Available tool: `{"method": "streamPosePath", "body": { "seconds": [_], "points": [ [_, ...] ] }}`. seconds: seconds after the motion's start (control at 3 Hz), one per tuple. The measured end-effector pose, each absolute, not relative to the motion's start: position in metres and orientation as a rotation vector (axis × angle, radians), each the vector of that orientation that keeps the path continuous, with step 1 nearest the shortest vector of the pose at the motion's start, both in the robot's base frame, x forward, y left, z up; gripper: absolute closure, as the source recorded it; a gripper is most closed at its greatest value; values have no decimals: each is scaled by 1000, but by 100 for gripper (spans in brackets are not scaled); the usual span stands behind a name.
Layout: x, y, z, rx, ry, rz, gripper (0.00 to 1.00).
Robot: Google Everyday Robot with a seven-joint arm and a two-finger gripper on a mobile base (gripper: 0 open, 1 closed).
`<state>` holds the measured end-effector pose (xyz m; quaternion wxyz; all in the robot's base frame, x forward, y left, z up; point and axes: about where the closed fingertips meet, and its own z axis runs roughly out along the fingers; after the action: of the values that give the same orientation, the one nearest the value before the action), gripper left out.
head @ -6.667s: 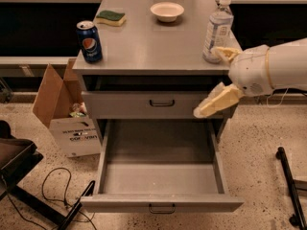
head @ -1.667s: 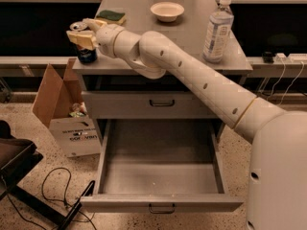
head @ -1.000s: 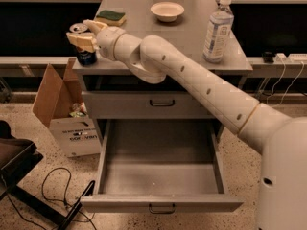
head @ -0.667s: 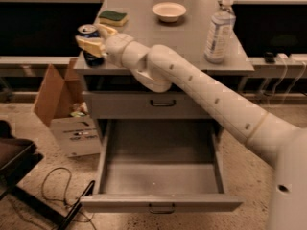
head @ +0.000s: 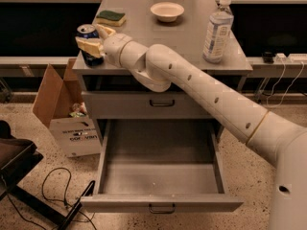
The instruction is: Place pepsi can into middle drawer
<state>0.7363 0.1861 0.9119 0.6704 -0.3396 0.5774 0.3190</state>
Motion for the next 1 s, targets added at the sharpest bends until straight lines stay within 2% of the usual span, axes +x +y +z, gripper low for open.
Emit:
{"method": "streamPosePath", "body": {
  "seconds": [0.67, 1.0],
  "points": [
    [743, 178, 925, -782, 1302, 703, 100],
    [741, 146, 956, -794, 1325, 638, 100]
  ]
}}
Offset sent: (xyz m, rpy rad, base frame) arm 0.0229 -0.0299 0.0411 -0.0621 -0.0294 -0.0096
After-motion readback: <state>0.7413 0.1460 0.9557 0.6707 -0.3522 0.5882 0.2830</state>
